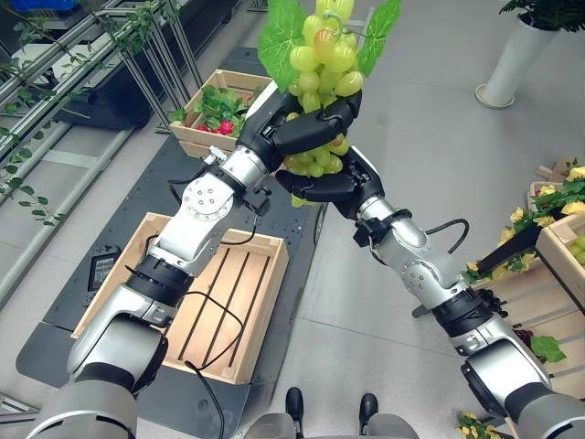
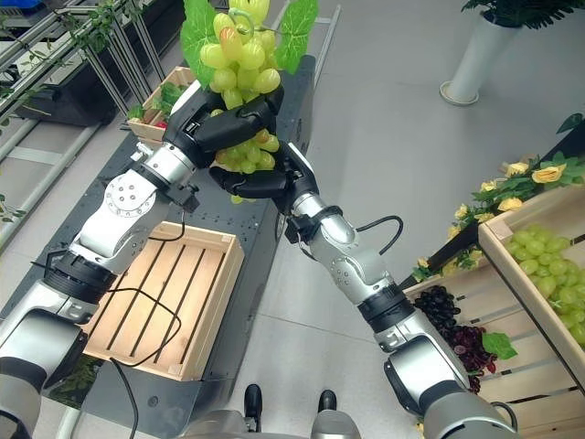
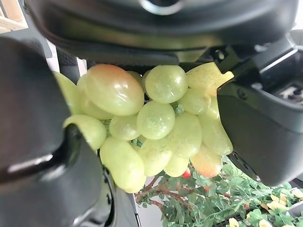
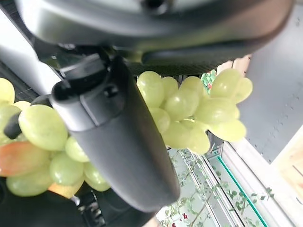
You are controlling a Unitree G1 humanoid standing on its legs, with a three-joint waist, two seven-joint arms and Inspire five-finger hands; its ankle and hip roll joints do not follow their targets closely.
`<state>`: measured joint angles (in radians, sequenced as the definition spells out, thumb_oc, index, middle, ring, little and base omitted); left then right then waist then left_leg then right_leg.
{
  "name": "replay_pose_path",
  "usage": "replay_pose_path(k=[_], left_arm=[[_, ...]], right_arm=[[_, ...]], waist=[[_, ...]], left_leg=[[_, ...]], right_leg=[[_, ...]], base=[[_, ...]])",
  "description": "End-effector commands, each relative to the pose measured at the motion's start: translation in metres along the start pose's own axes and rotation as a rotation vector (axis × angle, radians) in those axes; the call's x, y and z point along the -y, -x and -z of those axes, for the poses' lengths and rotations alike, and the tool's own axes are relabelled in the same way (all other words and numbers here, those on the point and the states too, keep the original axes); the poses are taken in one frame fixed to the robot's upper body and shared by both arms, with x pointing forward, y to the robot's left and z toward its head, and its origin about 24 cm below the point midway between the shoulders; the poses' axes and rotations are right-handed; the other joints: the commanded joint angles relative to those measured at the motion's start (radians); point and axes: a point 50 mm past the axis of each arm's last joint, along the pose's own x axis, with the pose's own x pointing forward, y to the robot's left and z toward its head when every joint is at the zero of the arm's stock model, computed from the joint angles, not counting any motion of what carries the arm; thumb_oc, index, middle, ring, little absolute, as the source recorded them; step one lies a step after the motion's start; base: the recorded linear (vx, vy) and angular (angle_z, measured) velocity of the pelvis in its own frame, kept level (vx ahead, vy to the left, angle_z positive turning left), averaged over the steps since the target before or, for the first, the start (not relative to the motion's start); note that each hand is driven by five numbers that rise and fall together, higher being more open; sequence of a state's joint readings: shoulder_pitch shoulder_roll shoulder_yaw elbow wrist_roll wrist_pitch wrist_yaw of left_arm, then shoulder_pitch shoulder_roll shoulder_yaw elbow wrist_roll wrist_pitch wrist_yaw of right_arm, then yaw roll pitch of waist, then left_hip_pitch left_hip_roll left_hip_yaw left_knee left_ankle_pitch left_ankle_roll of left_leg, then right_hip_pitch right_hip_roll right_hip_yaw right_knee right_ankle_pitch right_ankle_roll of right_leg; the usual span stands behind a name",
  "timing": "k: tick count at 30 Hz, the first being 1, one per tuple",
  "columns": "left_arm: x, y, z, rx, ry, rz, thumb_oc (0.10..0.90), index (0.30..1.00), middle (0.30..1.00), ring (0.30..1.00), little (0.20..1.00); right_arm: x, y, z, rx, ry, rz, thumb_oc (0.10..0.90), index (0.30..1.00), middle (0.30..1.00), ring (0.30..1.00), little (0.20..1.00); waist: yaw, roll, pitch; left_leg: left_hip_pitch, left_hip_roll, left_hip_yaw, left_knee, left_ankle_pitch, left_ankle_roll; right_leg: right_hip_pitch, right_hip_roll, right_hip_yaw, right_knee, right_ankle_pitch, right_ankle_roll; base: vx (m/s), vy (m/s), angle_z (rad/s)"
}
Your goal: Pick up the fruits from the basket on one side to the basket on the other side
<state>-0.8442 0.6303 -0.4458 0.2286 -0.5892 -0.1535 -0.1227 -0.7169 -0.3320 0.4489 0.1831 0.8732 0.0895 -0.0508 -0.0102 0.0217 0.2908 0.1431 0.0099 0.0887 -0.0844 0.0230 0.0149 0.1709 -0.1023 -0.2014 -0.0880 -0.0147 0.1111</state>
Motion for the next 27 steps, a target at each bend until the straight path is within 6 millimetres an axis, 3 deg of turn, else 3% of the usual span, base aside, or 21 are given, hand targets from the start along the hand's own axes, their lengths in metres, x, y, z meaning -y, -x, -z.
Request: replay_pose_path(k=[1, 13, 14, 15, 16, 17, 27], left_arm=[[0.003, -0.028, -0.024, 0.119, -0.023, 0.000, 0.400, 0.300, 0.300, 0.300, 0.300], [-0.015, -0.023, -0.004, 0.031, -0.082, -0.091, 0.400, 0.300, 0.300, 0.300, 0.300], [-0.018, -0.022, -0.002, 0.020, -0.121, -0.117, 0.551, 0.526, 0.526, 0.526, 0.526], [-0.018, -0.022, -0.002, 0.020, -0.125, -0.119, 0.551, 0.526, 0.526, 0.526, 0.526], [-0.022, -0.021, -0.001, 0.013, -0.160, -0.149, 0.709, 0.764, 0.764, 0.764, 0.764], [-0.024, -0.020, -0.001, 0.007, -0.184, -0.150, 0.800, 0.900, 0.900, 0.900, 0.900], [-0.041, -0.015, -0.002, -0.009, -0.372, -0.215, 0.800, 0.900, 0.900, 0.900, 0.900]], right_arm=[[-0.029, -0.024, -0.030, 0.197, -0.108, -0.057, 0.400, 0.300, 0.300, 0.300, 0.300], [-0.026, -0.023, -0.034, 0.222, -0.108, -0.041, 0.400, 0.300, 0.300, 0.300, 0.300], [-0.025, -0.024, -0.034, 0.220, -0.109, -0.036, 0.400, 0.300, 0.300, 0.300, 0.300], [-0.025, -0.024, -0.034, 0.220, -0.109, -0.036, 0.400, 0.300, 0.300, 0.300, 0.300], [-0.024, -0.024, -0.033, 0.218, -0.110, -0.030, 0.400, 0.300, 0.300, 0.300, 0.300], [-0.023, -0.023, -0.033, 0.217, -0.110, -0.027, 0.400, 0.300, 0.300, 0.300, 0.300], [-0.019, -0.020, -0.031, 0.212, -0.099, -0.028, 0.400, 0.300, 0.300, 0.300, 0.300]], waist=[[0.018, 0.023, -0.269], [0.009, 0.024, -0.270], [0.006, 0.024, -0.269], [0.007, 0.024, -0.269], [0.005, 0.025, -0.269], [0.004, 0.026, -0.270], [-0.004, 0.028, -0.269]], left_leg=[[-0.031, 0.002, -0.046, -0.003, -0.049, -0.049], [-0.033, 0.008, -0.037, -0.003, -0.047, -0.050], [-0.031, 0.009, -0.035, -0.003, -0.047, -0.051], [-0.031, 0.009, -0.034, -0.003, -0.048, -0.051], [-0.030, 0.010, -0.033, -0.003, -0.048, -0.051], [-0.030, 0.011, -0.031, -0.003, -0.048, -0.051], [-0.028, 0.017, -0.020, -0.003, -0.048, -0.052]], right_leg=[[-0.025, 0.016, -0.027, 0.001, 0.009, -0.058], [-0.032, 0.018, -0.015, 0.001, 0.011, -0.056], [-0.033, 0.019, -0.012, 0.001, 0.011, -0.056], [-0.032, 0.020, -0.012, 0.001, 0.011, -0.056], [-0.033, 0.020, -0.010, 0.001, 0.011, -0.056], [-0.033, 0.020, -0.010, 0.001, 0.010, -0.056], [-0.039, 0.021, -0.002, 0.001, 0.013, -0.053]], base=[[0.00, 0.000, 0.00], [0.00, 0.000, 0.00], [0.00, 0.000, 0.00], [0.00, 0.000, 0.00], [0.00, 0.000, 0.00], [0.00, 0.000, 0.00], [0.00, 0.000, 0.00]])
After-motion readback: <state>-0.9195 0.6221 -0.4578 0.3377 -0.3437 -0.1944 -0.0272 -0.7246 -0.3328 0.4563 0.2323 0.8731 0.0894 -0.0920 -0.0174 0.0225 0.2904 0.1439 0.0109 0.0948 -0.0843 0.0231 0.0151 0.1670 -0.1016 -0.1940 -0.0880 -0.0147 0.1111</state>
